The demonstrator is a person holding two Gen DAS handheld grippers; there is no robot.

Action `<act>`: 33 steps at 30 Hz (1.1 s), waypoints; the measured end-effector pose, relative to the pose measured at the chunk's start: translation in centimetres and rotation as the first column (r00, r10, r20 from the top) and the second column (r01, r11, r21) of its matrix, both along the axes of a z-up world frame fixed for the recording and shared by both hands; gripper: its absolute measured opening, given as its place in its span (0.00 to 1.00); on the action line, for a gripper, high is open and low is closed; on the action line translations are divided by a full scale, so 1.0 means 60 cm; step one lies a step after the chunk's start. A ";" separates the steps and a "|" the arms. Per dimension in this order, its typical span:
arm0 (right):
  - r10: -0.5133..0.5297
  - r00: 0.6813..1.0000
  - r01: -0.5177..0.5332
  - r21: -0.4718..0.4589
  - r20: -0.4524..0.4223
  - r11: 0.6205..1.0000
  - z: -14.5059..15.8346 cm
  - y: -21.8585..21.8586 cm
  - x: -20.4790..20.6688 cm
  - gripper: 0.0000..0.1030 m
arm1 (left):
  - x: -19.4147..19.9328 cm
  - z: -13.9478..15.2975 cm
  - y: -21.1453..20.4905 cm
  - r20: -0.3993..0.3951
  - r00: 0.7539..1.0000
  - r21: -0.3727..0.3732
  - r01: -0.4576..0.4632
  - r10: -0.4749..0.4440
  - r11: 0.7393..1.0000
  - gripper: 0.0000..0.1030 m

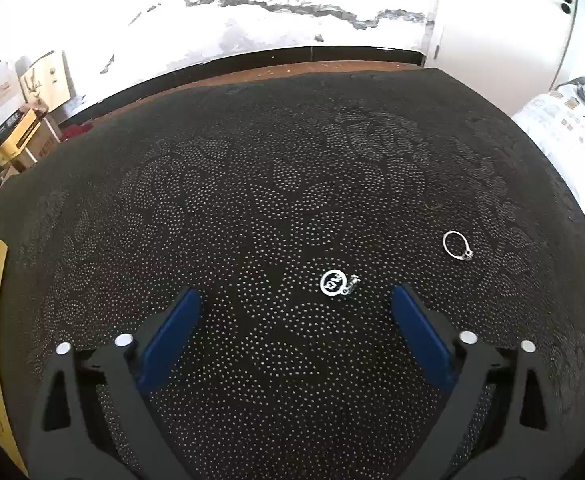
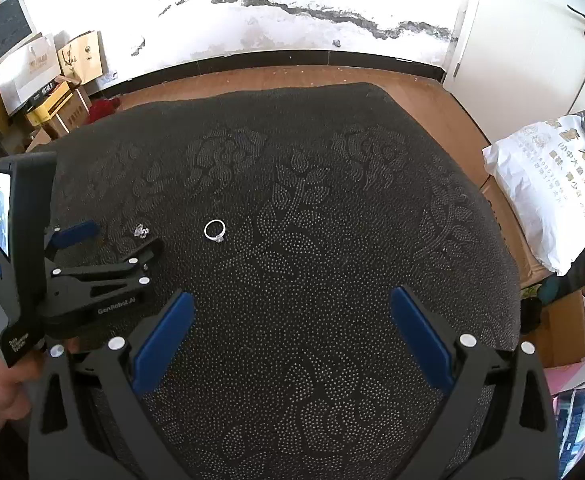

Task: Organize jewelry
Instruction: 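Lower the left tool onto the round silver charm and close, then lower the right tool onto the silver ring and close while the left tool holds the charm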

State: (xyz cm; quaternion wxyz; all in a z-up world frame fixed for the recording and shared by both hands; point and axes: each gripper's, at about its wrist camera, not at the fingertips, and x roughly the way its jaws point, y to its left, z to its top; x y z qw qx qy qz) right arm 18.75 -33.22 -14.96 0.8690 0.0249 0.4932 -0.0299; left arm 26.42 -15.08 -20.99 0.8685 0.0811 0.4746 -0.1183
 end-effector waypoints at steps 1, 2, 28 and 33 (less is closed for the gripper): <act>0.000 1.000 0.000 0.003 0.001 1.000 0.000 -0.002 0.000 0.93 | -0.004 0.001 -0.001 0.005 1.000 0.000 0.010 -0.010 1.000 0.84; 0.001 1.000 -0.001 0.006 0.001 1.000 0.000 -0.002 0.000 0.93 | -0.008 0.002 -0.002 0.010 1.000 -0.001 0.014 -0.014 1.000 0.82; 0.015 1.000 -0.014 0.046 -0.010 0.999 -0.003 -0.005 0.007 0.93 | -0.029 0.012 -0.017 0.059 0.991 0.005 0.117 -0.117 0.993 0.14; 0.025 0.999 -0.024 0.056 -0.021 0.998 -0.010 -0.001 0.011 0.93 | -0.029 0.012 -0.012 0.056 0.992 0.000 0.115 -0.115 0.993 0.13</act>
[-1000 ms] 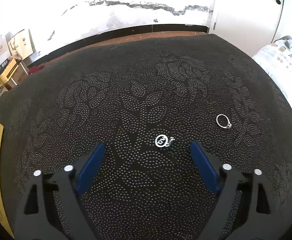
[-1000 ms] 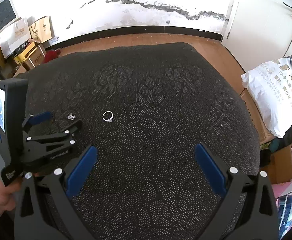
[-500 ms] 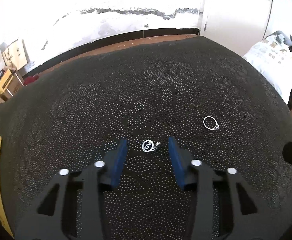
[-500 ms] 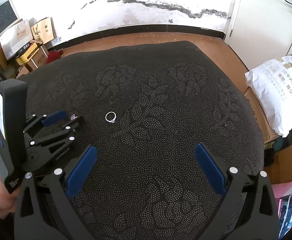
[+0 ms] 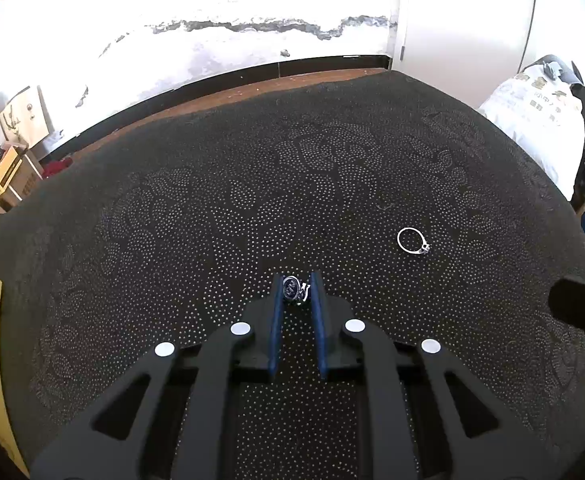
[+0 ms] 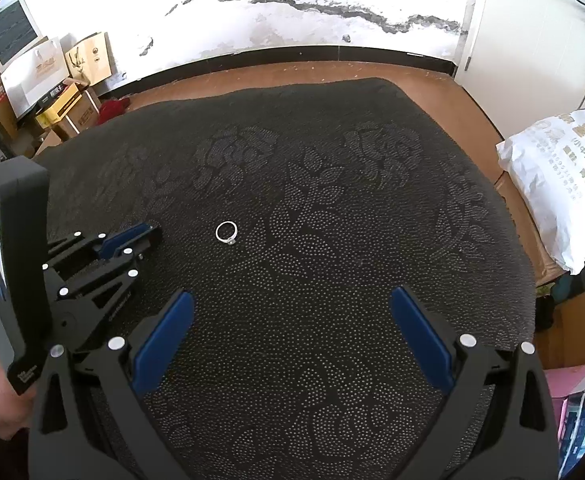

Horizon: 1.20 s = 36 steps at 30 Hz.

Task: Organize jewelry
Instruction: 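Lower the right tool onto the silver ring and close while the left tool holds the charm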

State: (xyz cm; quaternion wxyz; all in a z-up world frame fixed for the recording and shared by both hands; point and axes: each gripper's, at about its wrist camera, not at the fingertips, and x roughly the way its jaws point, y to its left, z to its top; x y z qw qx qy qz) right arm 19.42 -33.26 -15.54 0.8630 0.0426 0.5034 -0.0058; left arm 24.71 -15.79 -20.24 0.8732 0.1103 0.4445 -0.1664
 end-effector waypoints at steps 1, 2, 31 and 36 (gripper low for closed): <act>0.002 1.000 -0.002 0.002 -0.001 1.000 -0.002 0.001 0.001 0.93 | 0.000 0.000 0.001 -0.001 1.000 0.000 0.000 0.000 1.000 0.13; 0.004 1.000 -0.004 0.003 -0.003 1.000 -0.003 0.001 0.002 0.93 | 0.000 0.002 0.002 -0.002 1.000 -0.002 -0.003 0.003 1.000 0.13; 0.090 0.994 -0.096 -0.105 -0.067 0.990 -0.085 0.110 0.089 0.93 | -0.009 0.054 0.132 -0.027 0.999 -0.065 -0.040 0.038 0.997 0.01; 0.095 0.992 -0.103 -0.110 -0.080 0.989 -0.094 0.110 0.094 0.93 | -0.007 0.030 0.101 -0.048 0.997 -0.114 0.050 -0.056 0.992 0.02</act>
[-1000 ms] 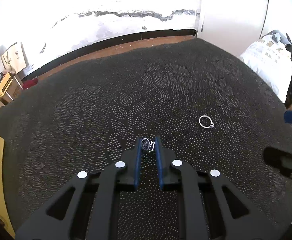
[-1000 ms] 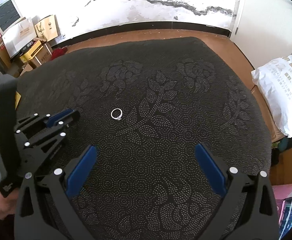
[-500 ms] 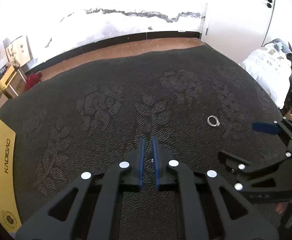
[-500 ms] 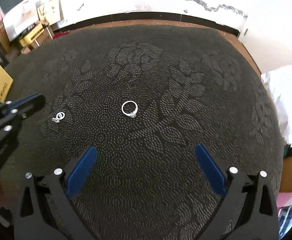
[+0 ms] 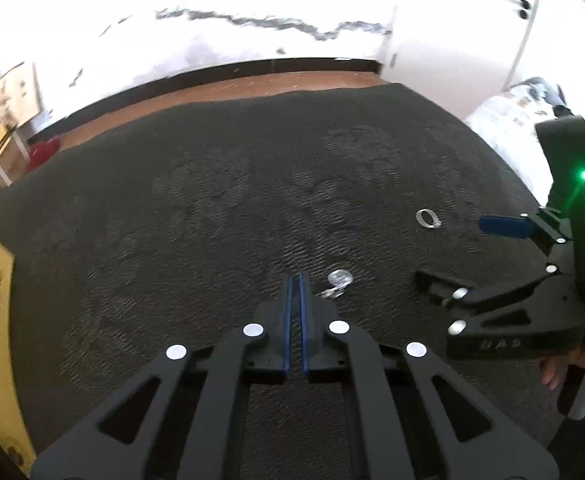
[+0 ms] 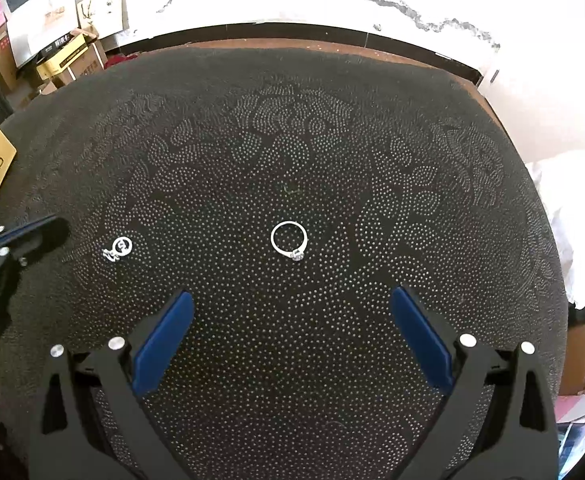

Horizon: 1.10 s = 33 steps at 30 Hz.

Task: Organize jewelry
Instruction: 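Lower the right tool onto the silver ring and close while the left tool holds the charm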

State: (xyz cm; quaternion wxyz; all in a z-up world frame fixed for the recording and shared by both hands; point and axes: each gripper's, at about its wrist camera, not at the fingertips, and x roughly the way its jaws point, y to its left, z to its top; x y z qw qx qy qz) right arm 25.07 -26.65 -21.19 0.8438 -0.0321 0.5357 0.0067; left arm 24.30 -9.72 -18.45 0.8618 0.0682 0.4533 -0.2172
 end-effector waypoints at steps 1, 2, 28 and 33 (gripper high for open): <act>0.001 1.000 -0.001 -0.005 0.000 1.000 0.000 -0.002 0.000 0.93 | 0.001 -0.002 -0.008 0.000 1.000 -0.008 0.021 -0.021 1.000 0.03; -0.001 1.000 0.001 -0.011 0.002 1.000 0.000 -0.003 -0.002 0.93 | 0.002 -0.006 -0.014 -0.013 0.999 -0.015 0.039 -0.039 0.999 0.04; -0.011 1.000 0.011 0.014 0.003 1.000 0.010 -0.050 -0.017 0.93 | -0.020 -0.041 -0.058 0.094 0.984 0.142 0.138 -0.153 0.980 0.12; 0.003 1.000 -0.004 0.031 0.016 1.000 0.013 -0.040 -0.011 0.93 | -0.020 -0.026 -0.047 0.093 0.988 0.135 0.110 -0.123 0.985 0.12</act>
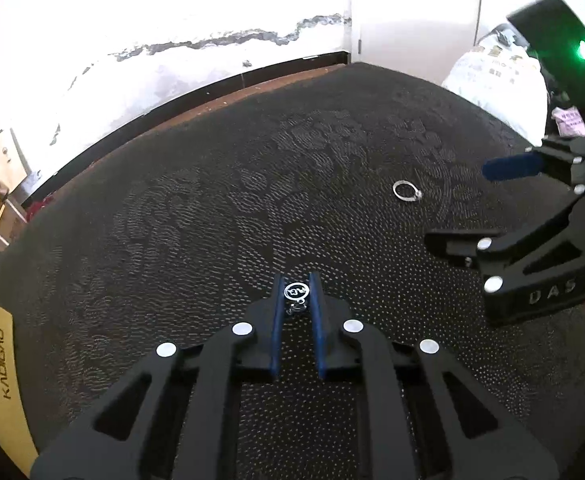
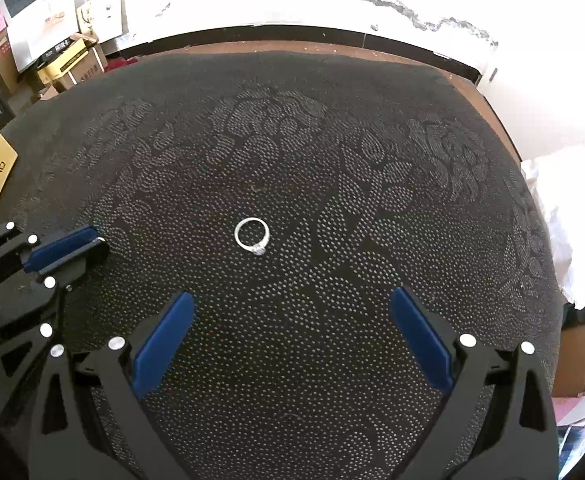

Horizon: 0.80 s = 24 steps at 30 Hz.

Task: Organize jewelry
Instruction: 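Lower the right tool onto the silver ring and close while the left tool holds the charm, then carry the charm in the left tool and ring in the right tool over the box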

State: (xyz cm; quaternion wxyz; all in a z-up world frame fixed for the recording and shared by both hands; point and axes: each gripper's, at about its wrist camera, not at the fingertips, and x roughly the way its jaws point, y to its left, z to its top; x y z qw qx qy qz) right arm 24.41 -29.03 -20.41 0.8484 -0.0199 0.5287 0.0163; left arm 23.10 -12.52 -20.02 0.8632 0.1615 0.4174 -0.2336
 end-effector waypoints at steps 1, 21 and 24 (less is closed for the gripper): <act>0.002 1.000 -0.002 0.002 -0.001 1.000 -0.001 0.001 0.001 0.93 | 0.000 0.004 0.000 0.001 1.000 -0.004 -0.007 0.007 1.000 0.12; 0.074 0.994 -0.076 0.030 0.075 0.997 0.001 0.012 0.036 0.26 | 0.026 0.036 0.069 -0.038 0.988 -0.041 -0.149 0.147 0.988 0.12; 0.082 0.994 -0.084 0.021 0.068 0.996 0.002 0.027 0.038 0.18 | 0.027 0.034 0.074 -0.041 0.987 -0.040 -0.155 0.153 0.987 0.12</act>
